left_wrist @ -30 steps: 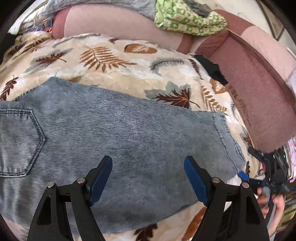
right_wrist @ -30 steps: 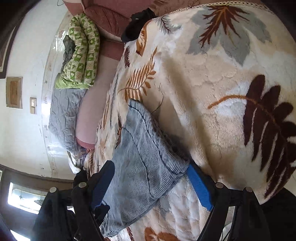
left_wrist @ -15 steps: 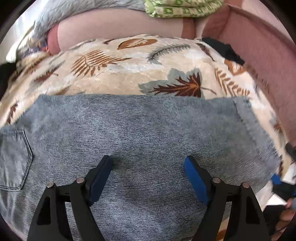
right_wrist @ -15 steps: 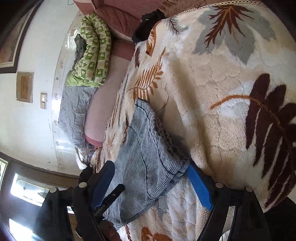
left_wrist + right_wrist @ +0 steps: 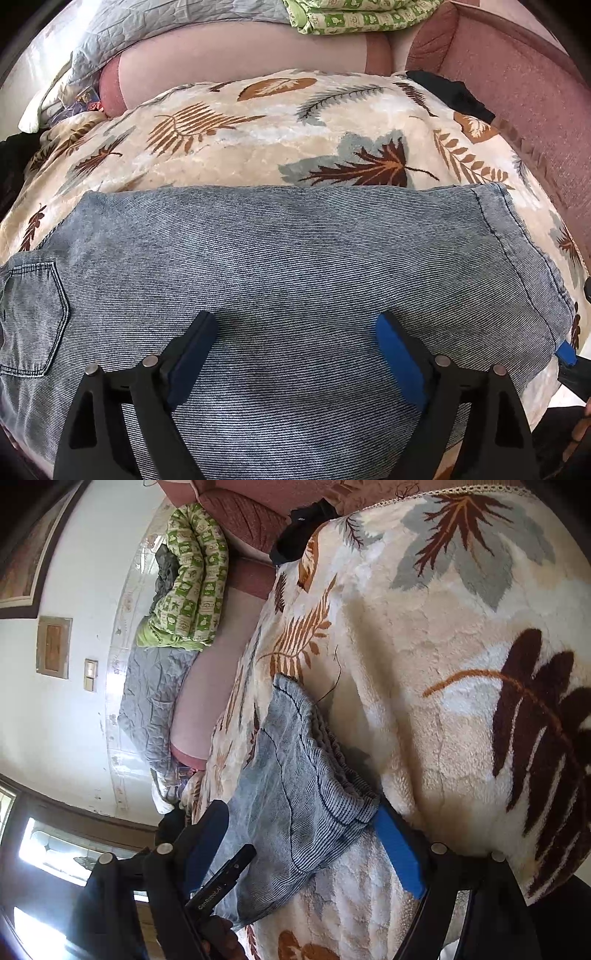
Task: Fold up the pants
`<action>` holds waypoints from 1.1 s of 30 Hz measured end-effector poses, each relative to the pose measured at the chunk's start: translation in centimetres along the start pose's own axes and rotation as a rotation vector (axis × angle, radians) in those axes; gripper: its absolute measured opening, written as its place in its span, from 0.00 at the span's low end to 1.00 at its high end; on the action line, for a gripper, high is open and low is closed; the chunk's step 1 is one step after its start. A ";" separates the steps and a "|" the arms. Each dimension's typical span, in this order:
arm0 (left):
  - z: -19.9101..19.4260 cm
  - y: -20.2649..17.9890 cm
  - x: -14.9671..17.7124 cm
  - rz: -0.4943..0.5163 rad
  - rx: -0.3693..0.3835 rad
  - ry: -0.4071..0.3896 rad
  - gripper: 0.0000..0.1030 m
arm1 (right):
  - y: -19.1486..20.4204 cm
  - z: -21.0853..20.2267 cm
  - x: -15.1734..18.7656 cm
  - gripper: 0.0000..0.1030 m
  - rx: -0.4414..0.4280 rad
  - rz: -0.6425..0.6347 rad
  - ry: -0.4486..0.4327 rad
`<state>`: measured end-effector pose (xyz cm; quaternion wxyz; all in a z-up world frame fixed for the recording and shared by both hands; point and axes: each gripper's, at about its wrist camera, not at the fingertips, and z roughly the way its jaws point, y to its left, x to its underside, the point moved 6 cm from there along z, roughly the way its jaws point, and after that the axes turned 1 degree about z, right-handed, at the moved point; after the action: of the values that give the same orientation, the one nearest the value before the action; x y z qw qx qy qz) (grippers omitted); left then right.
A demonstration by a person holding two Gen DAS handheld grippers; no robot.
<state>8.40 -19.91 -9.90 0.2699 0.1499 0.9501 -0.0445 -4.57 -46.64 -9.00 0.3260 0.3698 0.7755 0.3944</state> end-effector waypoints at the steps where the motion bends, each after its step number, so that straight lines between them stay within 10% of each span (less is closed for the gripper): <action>1: 0.0 0.0 0.0 -0.002 0.001 0.003 0.86 | 0.0 0.0 0.0 0.81 0.004 -0.002 -0.002; 21: 0.9 -0.5 -0.4 0.044 -0.013 -0.002 0.94 | -0.1 0.6 -1.2 0.81 0.054 0.109 0.049; 23: 0.9 -0.5 -0.5 0.041 -0.013 -0.005 0.94 | 0.2 0.9 -1.2 0.65 0.137 0.066 0.061; 25: 0.9 -0.4 -0.5 0.039 -0.014 -0.007 0.95 | -0.3 1.1 -1.1 0.29 0.187 0.044 0.071; 33: 1.1 -0.3 -0.5 0.043 -0.007 -0.003 0.96 | 2.1 1.0 -0.9 0.25 0.259 -0.115 0.045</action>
<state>9.25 -20.50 -10.56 0.2729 0.1692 0.9464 -0.0354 -2.66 -46.17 -7.53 0.2799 0.3549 0.8469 0.2800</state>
